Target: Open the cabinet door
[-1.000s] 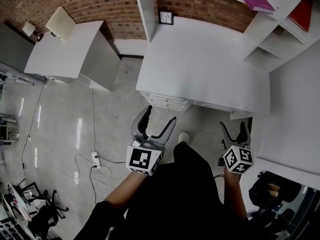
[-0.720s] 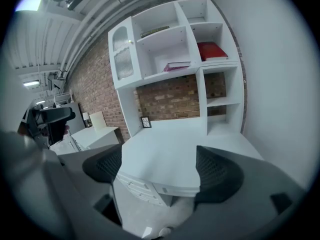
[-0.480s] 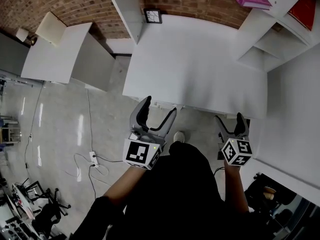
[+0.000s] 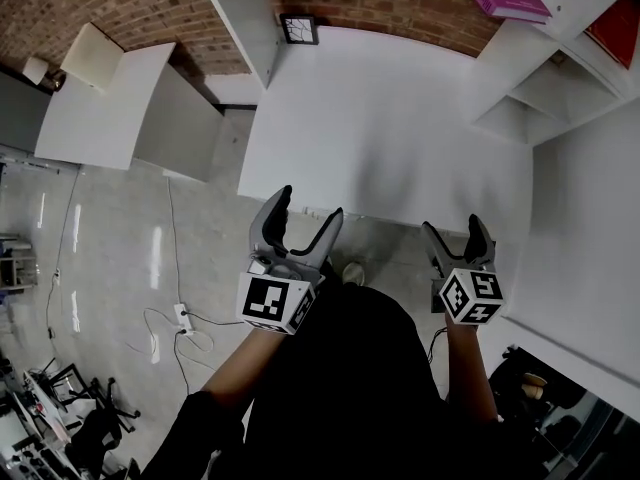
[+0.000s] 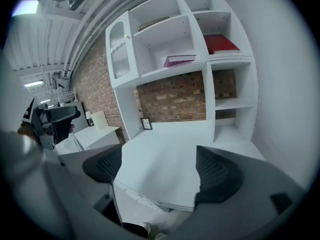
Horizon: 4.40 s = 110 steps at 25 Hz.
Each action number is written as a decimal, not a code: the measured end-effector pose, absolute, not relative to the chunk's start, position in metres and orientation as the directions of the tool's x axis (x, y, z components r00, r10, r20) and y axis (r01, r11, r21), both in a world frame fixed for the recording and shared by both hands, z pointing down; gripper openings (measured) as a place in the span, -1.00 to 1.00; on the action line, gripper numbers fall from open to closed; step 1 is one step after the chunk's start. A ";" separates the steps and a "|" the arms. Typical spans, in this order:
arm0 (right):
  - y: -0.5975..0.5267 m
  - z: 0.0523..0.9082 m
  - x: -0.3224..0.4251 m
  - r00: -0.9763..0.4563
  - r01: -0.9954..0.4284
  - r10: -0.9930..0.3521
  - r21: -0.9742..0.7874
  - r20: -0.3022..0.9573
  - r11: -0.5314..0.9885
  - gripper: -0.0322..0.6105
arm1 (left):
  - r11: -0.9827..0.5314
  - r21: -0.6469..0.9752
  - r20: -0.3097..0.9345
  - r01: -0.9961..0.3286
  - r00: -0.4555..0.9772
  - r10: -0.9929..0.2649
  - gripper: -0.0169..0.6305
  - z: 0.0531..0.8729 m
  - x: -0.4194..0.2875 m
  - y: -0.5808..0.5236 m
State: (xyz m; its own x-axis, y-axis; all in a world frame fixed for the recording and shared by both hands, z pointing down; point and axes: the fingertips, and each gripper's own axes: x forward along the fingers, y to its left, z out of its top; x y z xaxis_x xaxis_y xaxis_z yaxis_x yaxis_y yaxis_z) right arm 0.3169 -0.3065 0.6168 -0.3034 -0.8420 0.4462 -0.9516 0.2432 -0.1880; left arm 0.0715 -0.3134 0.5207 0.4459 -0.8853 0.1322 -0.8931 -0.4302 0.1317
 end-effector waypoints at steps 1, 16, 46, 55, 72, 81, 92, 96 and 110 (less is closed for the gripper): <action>-0.305 0.615 0.312 -0.302 -0.952 -0.843 -0.195 0.445 0.238 0.53 | -0.437 0.134 0.133 -0.890 0.453 -0.882 0.15 0.521 0.071 -0.315; -0.337 0.542 0.268 -0.274 -0.956 -0.915 -0.184 0.296 0.227 0.53 | -0.561 0.018 -0.096 -0.828 0.557 -0.825 0.14 0.406 0.075 -0.385; -0.410 0.476 0.173 -0.391 -0.919 -0.902 -0.132 0.185 0.371 0.53 | -0.570 -0.230 -0.280 -0.789 0.615 -0.737 0.14 0.208 0.089 -0.522; -0.439 0.468 0.161 -0.410 -0.911 -0.894 -0.135 0.181 0.391 0.53 | -0.567 -0.208 -0.353 -0.797 0.602 -0.716 0.15 0.132 0.108 -0.589; -0.472 0.461 0.166 -0.416 -0.907 -0.888 -0.156 0.197 0.391 0.53 | -0.490 -0.234 -0.381 -0.840 0.543 -0.748 -0.27 0.080 0.114 -0.634; -0.464 0.473 0.171 -0.417 -0.908 -0.877 -0.159 0.237 0.388 0.52 | -0.433 -0.173 -0.358 -0.885 0.466 -0.809 -0.66 0.076 0.101 -0.642; -0.445 0.464 0.182 -0.441 -0.896 -0.875 -0.157 0.199 0.416 0.50 | -0.474 -0.109 -0.401 -0.874 0.475 -0.783 -0.68 0.077 0.096 -0.620; -0.447 0.455 0.184 -0.468 -0.882 -0.866 -0.154 0.177 0.445 0.45 | -0.494 -0.085 -0.416 -0.865 0.482 -0.771 -0.68 0.075 0.090 -0.607; -0.539 0.422 0.168 -0.548 -0.834 -0.829 -0.150 0.114 0.531 0.16 | -0.471 -0.090 -0.409 -0.878 0.463 -0.786 -0.69 0.076 0.091 -0.610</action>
